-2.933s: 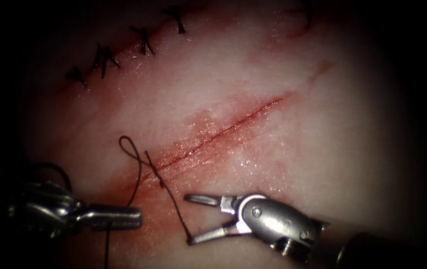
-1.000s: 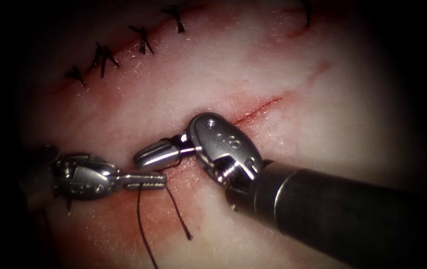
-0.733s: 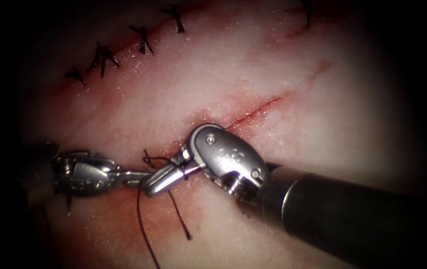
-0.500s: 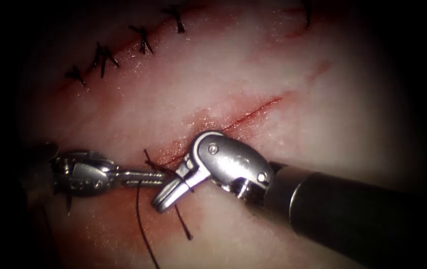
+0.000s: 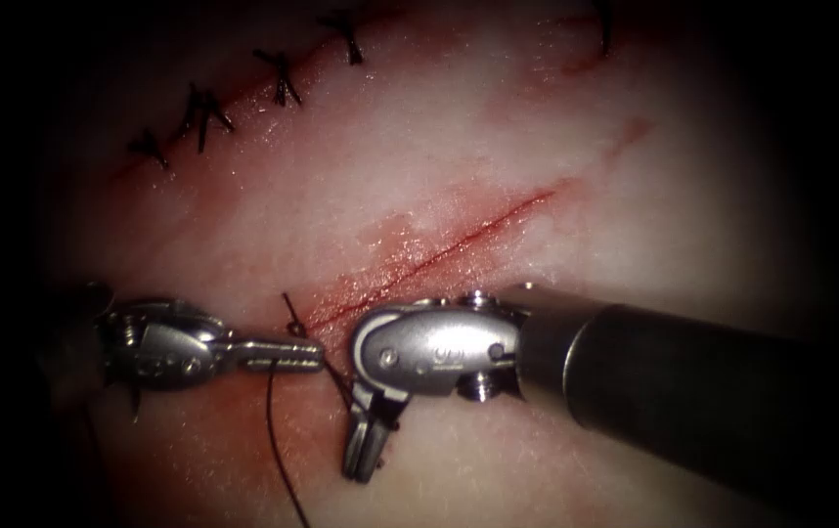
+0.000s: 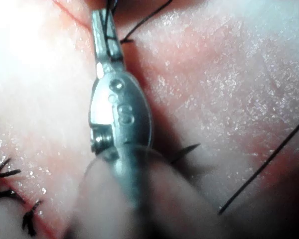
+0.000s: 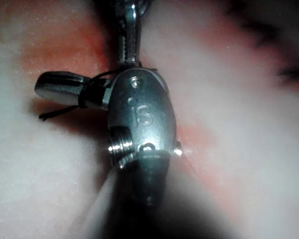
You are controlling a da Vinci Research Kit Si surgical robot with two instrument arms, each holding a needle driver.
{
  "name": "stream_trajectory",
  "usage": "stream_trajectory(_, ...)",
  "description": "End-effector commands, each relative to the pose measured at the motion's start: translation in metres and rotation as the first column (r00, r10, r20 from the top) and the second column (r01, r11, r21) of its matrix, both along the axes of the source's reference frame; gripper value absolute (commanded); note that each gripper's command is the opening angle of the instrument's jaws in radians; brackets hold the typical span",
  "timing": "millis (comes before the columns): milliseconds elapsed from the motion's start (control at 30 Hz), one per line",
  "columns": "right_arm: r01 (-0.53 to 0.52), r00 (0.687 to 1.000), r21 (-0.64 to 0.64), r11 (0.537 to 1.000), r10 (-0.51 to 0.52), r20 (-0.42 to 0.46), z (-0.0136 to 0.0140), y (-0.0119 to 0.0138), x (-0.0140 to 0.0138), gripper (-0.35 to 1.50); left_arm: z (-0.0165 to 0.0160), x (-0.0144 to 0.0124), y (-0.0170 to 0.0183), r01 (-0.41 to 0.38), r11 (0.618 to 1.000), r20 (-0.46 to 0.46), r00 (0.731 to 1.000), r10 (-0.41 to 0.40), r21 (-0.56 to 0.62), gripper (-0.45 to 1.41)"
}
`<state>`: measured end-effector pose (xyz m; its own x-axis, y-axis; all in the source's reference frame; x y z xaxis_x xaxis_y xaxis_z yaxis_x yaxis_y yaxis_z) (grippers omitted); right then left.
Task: Wound Closure
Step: Pick up suture tail
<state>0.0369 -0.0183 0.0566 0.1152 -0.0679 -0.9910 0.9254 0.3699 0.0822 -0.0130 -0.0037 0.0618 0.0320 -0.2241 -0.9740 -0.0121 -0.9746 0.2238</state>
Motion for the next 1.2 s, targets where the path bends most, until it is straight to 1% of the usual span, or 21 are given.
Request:
stream_trajectory(33, 0.015, 1.000, -0.032, 0.999, -0.015, 0.001, 0.0006, 0.0003, 0.0009, 0.15, 0.0005, -0.0004, 0.0005, 0.000, 1.000, 0.001, 1.000, 0.000, -0.003, -0.45)
stream_trajectory(167, 0.056, 0.998, -0.114, 0.992, -0.055, 0.010, 0.0011, -0.0002, 0.0011, 0.25, 0.0006, -0.0004, 0.0004, 0.004, 1.000, -0.005, 1.000, -0.004, 0.002, -0.45)
stream_trajectory(267, 0.051, 0.999, -0.165, 0.985, -0.049, 0.018, 0.0015, -0.0004, 0.0015, 0.61, 0.0006, -0.0005, 0.0002, 0.006, 1.000, -0.008, 1.000, -0.006, 0.006, -0.45)
stream_trajectory(300, 0.057, 0.998, -0.182, 0.982, -0.055, 0.016, 0.0016, -0.0004, 0.0015, 0.66, 0.0006, -0.0005, 0.0000, 0.006, 1.000, -0.008, 1.000, -0.006, 0.005, -0.45)
stream_trajectory(400, 0.076, 0.997, -0.214, 0.974, -0.072, 0.029, 0.0018, -0.0004, 0.0016, 0.69, 0.0006, -0.0006, -0.0002, 0.007, 1.000, -0.011, 1.000, -0.007, 0.003, -0.45)
stream_trajectory(500, 0.081, 0.997, -0.238, 0.968, -0.078, 0.023, 0.0023, -0.0006, 0.0016, 0.71, 0.0005, -0.0005, -0.0005, 0.009, 1.000, -0.014, 1.000, -0.008, 0.007, -0.45)
stream_trajectory(533, 0.080, 0.997, -0.254, 0.964, -0.076, 0.024, 0.0025, -0.0008, 0.0016, 0.77, 0.0005, -0.0005, -0.0005, 0.008, 1.000, -0.014, 1.000, -0.008, 0.007, -0.45)
stream_trajectory(567, 0.079, 0.997, -0.259, 0.963, -0.075, 0.026, 0.0027, -0.0009, 0.0017, 0.79, 0.0004, -0.0005, -0.0006, 0.008, 1.000, -0.014, 1.000, -0.008, 0.007, -0.45)
stream_trajectory(700, 0.082, 0.997, -0.280, 0.957, -0.080, 0.017, 0.0031, -0.0013, 0.0017, 0.79, 0.0003, -0.0005, -0.0008, 0.008, 1.000, -0.015, 1.000, -0.008, 0.006, -0.45)
stream_trajectory(800, 0.096, 0.995, -0.305, 0.948, -0.097, 0.010, 0.0033, -0.0015, 0.0018, 0.69, 0.0001, -0.0004, -0.0009, 0.009, 1.000, -0.016, 1.000, -0.008, 0.012, -0.45)
stream_trajectory(867, 0.101, 0.995, -0.316, 0.943, -0.104, 0.006, 0.0035, -0.0015, 0.0019, 0.66, 0.0001, -0.0003, -0.0011, 0.007, 1.000, -0.016, 1.000, -0.007, 0.011, -0.45)
stream_trajectory(933, 0.101, 0.994, -0.321, 0.942, -0.108, -0.003, 0.0036, -0.0016, 0.0020, 0.52, 0.0000, -0.0002, -0.0012, 0.008, 1.000, -0.018, 1.000, -0.008, 0.016, -0.45)
stream_trajectory(967, 0.103, 0.994, -0.325, 0.940, -0.111, -0.006, 0.0036, -0.0016, 0.0020, 0.35, 0.0000, -0.0001, -0.0013, 0.008, 1.000, -0.018, 1.000, -0.007, 0.016, -0.45)
stream_trajectory(1000, 0.104, 0.994, -0.331, 0.938, -0.111, -0.003, 0.0036, -0.0015, 0.0020, 0.07, -0.0001, -0.0001, -0.0014, 0.007, 1.000, -0.018, 1.000, -0.007, 0.015, -0.45)
stream_trajectory(1033, 0.116, 0.992, -0.333, 0.936, -0.124, -0.002, 0.0036, -0.0015, 0.0021, -0.32, -0.0001, 0.0000, -0.0015, 0.009, 1.000, -0.021, 1.000, -0.008, 0.015, -0.45)
stream_trajectory(1067, 0.127, 0.991, -0.343, 0.931, -0.134, 0.003, 0.0036, -0.0015, 0.0022, -0.35, -0.0002, 0.0000, -0.0015, 0.008, 1.000, -0.021, 1.000, -0.008, 0.015, -0.45)
stream_trajectory(1200, 0.135, 0.990, -0.349, 0.927, -0.138, 0.016, 0.0035, -0.0011, 0.0025, -0.35, -0.0004, 0.0000, -0.0020, 0.008, 1.000, -0.021, 1.000, -0.007, 0.018, -0.45)
